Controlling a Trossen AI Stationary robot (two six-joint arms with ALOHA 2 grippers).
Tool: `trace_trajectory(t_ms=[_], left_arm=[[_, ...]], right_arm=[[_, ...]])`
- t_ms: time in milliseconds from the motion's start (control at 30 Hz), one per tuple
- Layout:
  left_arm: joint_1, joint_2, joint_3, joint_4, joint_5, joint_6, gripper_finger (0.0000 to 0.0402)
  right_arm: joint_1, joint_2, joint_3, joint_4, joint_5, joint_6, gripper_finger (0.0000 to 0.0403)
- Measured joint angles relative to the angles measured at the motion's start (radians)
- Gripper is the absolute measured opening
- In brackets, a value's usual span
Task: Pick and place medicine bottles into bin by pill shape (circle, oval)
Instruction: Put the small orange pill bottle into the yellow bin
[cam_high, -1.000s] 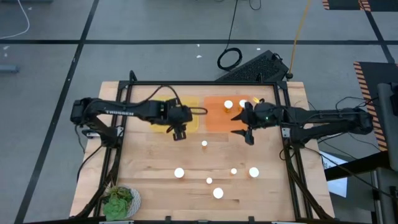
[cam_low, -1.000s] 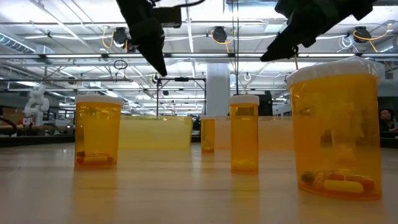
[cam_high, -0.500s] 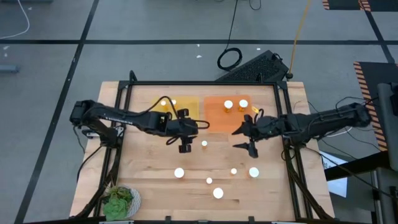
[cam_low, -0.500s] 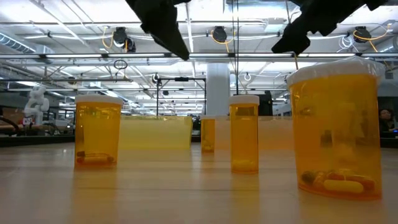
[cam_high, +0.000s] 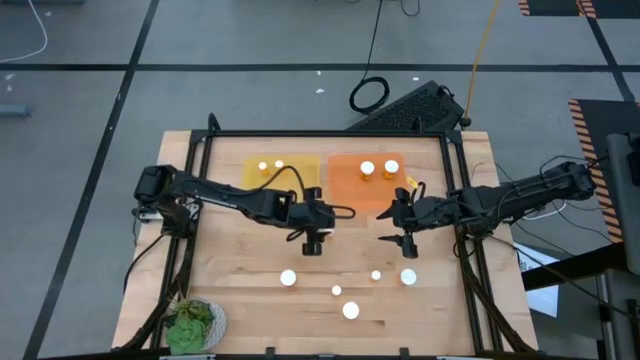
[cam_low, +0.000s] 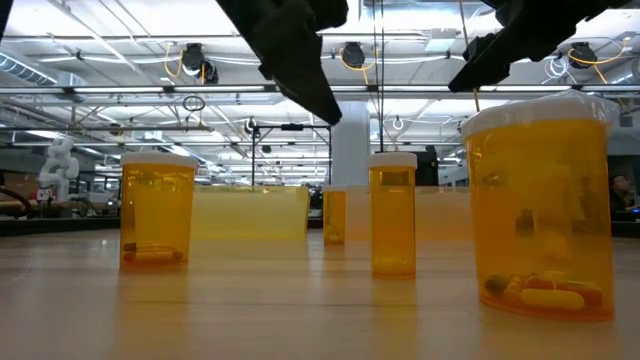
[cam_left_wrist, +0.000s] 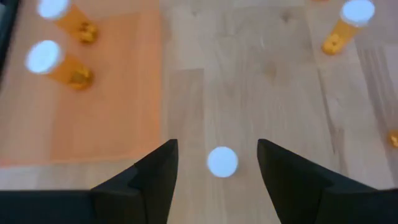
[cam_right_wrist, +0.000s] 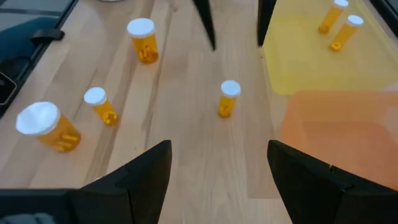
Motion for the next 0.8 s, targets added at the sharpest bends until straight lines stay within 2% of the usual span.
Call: trace_trajectory(t_ms=[167,300,800], left_arm=[[-0.013,0.067,0.026,-0.009,0.007,0.014,0.0267],[0.003,0.092,0.034,0.003,0.007,0.006,0.0281],[0.043,0.173,0.033,-0.017,0.056,0.013,0.0248]], right_arm=[[0.0,0.0,0.0,-0.009,0.0,-0.02,0.026],[0.0,0.0,0.0,-0.014,0.0,-0.036,0.026],[-0.001,0.0,0.0,-0.013,0.0,-0.067,0.026]])
